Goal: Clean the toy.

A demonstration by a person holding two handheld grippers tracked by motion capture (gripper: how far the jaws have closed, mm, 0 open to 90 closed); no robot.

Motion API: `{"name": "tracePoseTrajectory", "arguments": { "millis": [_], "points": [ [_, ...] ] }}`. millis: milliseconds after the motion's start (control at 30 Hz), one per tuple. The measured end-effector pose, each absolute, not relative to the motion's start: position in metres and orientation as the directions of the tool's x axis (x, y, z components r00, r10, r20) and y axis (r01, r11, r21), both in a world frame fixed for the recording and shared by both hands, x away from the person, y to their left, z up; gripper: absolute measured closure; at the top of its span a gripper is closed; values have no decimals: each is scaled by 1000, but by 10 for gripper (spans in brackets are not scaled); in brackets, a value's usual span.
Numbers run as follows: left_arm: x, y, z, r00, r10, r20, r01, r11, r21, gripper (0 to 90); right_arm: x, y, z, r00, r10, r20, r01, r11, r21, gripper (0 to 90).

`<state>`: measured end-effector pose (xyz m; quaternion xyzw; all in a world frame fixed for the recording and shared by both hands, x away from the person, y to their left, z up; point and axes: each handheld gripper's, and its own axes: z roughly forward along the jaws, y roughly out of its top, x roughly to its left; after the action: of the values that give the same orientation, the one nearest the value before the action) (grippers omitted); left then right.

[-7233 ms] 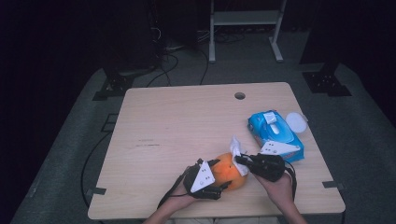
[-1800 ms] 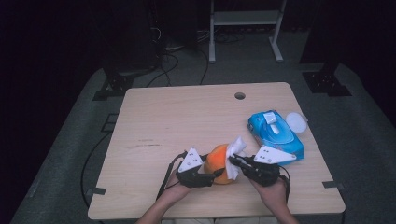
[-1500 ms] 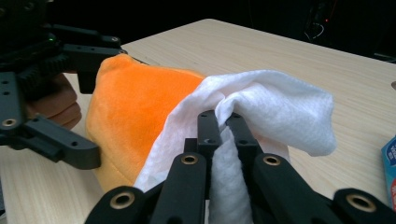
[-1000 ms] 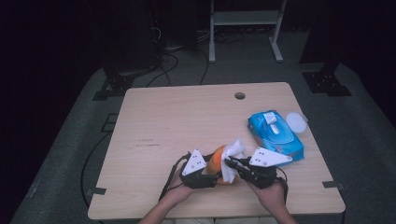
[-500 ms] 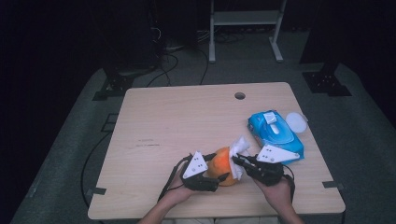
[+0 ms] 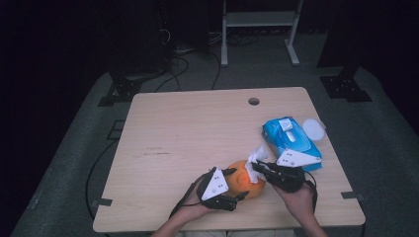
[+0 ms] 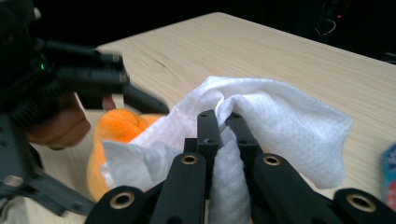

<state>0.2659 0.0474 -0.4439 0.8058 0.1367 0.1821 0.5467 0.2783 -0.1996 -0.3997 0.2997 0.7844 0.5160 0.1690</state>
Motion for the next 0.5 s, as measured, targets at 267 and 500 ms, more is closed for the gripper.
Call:
{"name": "tracePoseTrajectory", "arguments": {
  "millis": [267,500],
  "points": [
    [266,47,-449,901,410,141,35,-394,918,250,267,-186,-395,-820,569,59,267,288,920,853],
    [266,49,-449,902,405,152,27,-404,914,321,266,-175,-393,-831,555,18,240,329,913,853]
  ]
}}
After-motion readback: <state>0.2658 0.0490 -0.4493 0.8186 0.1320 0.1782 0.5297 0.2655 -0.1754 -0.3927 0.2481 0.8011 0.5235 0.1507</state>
